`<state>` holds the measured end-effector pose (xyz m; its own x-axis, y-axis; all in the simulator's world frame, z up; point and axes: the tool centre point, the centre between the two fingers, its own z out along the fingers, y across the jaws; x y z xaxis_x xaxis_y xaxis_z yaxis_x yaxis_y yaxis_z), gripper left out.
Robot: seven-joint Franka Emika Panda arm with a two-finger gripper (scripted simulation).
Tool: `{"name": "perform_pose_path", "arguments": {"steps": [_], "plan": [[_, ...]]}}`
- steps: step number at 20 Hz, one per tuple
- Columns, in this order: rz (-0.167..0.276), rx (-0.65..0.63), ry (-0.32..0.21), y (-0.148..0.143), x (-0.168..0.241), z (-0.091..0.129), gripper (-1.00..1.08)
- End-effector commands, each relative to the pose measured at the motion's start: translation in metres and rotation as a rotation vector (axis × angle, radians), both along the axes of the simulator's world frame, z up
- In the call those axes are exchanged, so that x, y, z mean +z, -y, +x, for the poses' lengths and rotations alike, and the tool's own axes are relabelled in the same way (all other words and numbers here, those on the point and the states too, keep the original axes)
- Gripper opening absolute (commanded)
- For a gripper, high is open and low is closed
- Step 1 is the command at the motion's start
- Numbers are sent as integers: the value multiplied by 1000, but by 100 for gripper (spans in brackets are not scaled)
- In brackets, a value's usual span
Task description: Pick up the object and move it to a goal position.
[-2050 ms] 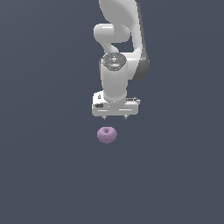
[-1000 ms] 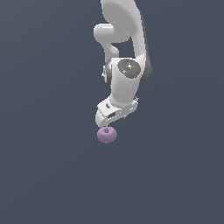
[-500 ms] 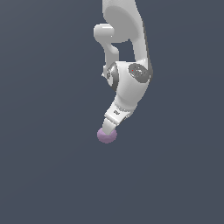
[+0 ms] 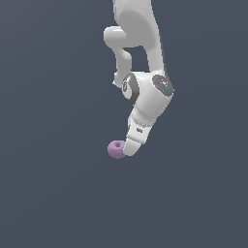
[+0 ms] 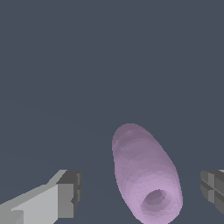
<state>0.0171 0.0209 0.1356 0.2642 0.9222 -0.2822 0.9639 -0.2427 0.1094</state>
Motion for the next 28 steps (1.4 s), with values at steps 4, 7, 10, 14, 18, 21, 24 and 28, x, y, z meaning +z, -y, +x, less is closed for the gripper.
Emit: {"name": "perform_pose_path", "arguments": {"steps": [4,7,10,14,18,21,24,28], "plan": [[-37,128,-25,-1,-2,5,108],[-50,170,-34,-1,-3,6,108],[-58,195,-40,-2,-3,7,108],[-58,198,-41,-2,-3,7,108],[-59,200,-41,1,-11,8,108],[-60,203,-42,6,-24,8,108],[-60,204,-42,9,-31,8,108],[-60,204,-42,9,-31,8,-100]]}}
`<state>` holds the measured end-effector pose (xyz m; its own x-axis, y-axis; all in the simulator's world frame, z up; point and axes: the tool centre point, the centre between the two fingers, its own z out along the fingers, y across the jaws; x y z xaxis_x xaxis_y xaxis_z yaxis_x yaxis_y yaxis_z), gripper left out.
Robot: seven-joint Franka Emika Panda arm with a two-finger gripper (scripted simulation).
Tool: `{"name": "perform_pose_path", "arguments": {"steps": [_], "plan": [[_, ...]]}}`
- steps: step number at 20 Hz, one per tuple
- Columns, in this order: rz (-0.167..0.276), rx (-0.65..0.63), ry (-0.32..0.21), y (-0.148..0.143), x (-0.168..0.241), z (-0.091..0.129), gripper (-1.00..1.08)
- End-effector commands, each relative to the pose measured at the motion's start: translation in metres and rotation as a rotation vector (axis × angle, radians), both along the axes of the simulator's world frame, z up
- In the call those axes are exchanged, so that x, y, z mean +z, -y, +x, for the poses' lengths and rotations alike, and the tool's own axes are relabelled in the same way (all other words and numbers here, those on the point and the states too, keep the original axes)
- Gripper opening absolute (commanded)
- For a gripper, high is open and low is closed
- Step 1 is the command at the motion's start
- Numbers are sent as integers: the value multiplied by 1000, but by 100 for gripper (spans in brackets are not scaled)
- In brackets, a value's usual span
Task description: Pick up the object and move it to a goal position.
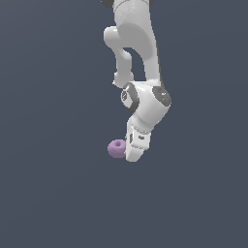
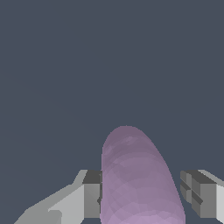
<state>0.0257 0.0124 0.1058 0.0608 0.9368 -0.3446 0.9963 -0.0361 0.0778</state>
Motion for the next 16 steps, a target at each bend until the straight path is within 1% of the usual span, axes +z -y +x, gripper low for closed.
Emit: {"name": "perform_pose_path", "arguments": {"steps": [1,10,16], "plan": [[0,0,-1,1,-1,0,-100],[0,1,1,1,0,1,-100],[0,1,1,19,5,9,-100]]}}
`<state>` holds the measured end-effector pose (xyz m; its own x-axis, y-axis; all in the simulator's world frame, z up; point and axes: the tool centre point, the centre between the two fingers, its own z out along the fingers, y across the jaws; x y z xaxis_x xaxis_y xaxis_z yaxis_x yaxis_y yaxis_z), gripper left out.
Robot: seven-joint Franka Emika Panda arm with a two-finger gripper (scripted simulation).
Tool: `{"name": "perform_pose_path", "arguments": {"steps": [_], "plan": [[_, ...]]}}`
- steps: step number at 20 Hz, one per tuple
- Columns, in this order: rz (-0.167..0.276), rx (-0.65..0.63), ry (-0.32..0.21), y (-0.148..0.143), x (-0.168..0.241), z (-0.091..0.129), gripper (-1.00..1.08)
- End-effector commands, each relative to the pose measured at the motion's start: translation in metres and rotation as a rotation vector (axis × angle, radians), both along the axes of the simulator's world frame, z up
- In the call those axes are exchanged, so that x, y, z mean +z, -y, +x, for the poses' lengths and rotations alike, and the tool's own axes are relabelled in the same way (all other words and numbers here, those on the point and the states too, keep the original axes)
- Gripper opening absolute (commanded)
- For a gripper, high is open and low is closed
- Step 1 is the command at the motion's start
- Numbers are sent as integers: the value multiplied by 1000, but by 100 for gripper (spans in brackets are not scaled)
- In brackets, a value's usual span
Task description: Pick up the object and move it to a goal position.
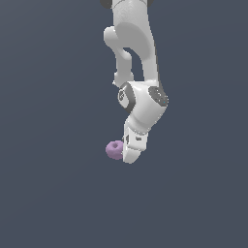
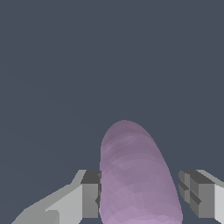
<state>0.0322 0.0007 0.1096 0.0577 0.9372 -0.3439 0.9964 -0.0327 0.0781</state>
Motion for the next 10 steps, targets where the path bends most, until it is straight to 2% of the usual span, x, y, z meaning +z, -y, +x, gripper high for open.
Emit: {"name": "perform_pose_path", "arguments": {"steps": [1,10], "plan": [[-1,-2,0,13,3,5,-100],[-2,-2,-1,80,21,37,-100]]}}
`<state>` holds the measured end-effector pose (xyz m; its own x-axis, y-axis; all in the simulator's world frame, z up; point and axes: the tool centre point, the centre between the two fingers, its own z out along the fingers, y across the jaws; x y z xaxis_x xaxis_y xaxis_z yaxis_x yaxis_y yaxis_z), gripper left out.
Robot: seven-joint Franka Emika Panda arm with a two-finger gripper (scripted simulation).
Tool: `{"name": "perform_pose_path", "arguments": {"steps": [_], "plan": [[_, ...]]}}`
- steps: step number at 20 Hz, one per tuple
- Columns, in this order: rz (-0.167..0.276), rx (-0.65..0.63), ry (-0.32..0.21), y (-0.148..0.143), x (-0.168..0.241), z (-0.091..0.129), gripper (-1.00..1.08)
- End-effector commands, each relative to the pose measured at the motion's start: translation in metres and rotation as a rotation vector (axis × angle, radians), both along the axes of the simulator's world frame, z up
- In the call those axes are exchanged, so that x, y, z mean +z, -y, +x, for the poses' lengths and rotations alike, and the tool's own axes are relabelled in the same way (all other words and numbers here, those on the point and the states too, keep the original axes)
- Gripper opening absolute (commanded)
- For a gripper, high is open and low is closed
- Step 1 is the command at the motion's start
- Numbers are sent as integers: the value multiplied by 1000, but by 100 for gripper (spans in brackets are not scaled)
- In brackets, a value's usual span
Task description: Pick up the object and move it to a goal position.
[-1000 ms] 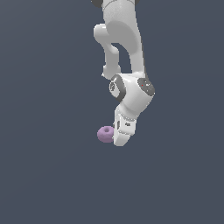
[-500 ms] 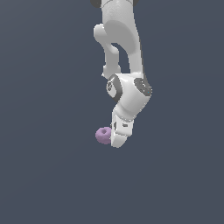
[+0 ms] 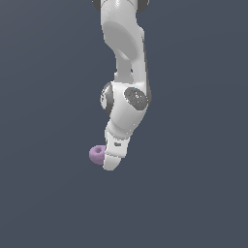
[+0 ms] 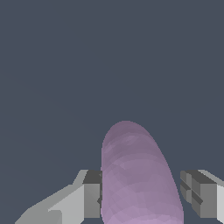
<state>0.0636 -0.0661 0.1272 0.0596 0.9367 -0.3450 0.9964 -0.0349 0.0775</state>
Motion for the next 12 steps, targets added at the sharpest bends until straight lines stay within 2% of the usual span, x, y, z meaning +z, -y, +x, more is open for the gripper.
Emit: {"name": "perform_pose_path", "arguments": {"steps": [1,7,12], "plan": [[0,0,0,22,6,10,-100],[0,-1,0,69,19,34,-100],[0,-1,0,92,26,47,-100]]}}
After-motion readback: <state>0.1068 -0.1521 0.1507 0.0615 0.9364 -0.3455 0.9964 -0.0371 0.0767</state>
